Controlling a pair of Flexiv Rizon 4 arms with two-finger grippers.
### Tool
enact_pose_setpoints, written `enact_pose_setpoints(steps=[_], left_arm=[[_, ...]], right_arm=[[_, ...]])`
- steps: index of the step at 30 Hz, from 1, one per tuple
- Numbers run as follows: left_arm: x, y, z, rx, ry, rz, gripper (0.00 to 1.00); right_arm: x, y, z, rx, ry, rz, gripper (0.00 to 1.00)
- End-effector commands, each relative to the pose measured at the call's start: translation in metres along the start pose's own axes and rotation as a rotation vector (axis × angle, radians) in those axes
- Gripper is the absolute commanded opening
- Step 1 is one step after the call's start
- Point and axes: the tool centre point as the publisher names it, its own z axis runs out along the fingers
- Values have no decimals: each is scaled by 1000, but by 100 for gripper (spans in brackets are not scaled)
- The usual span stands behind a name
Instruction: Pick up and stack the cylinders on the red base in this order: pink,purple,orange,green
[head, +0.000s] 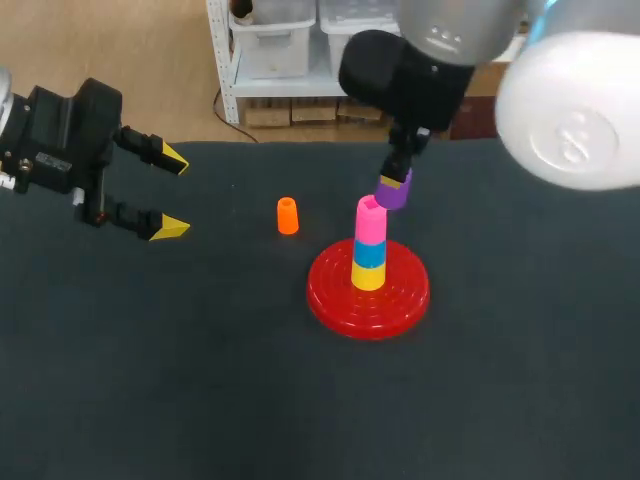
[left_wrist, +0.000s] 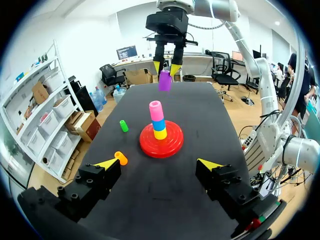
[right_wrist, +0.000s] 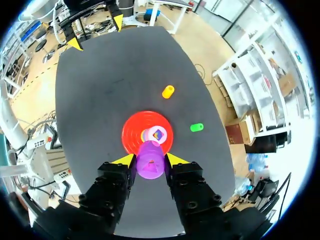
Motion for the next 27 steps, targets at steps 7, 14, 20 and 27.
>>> enact_pose_setpoints(steps=[7,14,20,27], left_arm=[[1,0,1,-1,-2,2,100],[1,0,1,-1,-2,2,100],[1,0,1,-1,-2,2,100],[1,0,1,-1,-2,2,100]], right_arm=[[-19,-10,21,-76,93,-36,0],[-17,-14,34,-95,128,-41,0],[-18,-17,39,-99,142,-40,0],[-21,-19,44,-99,147,-48,0]])
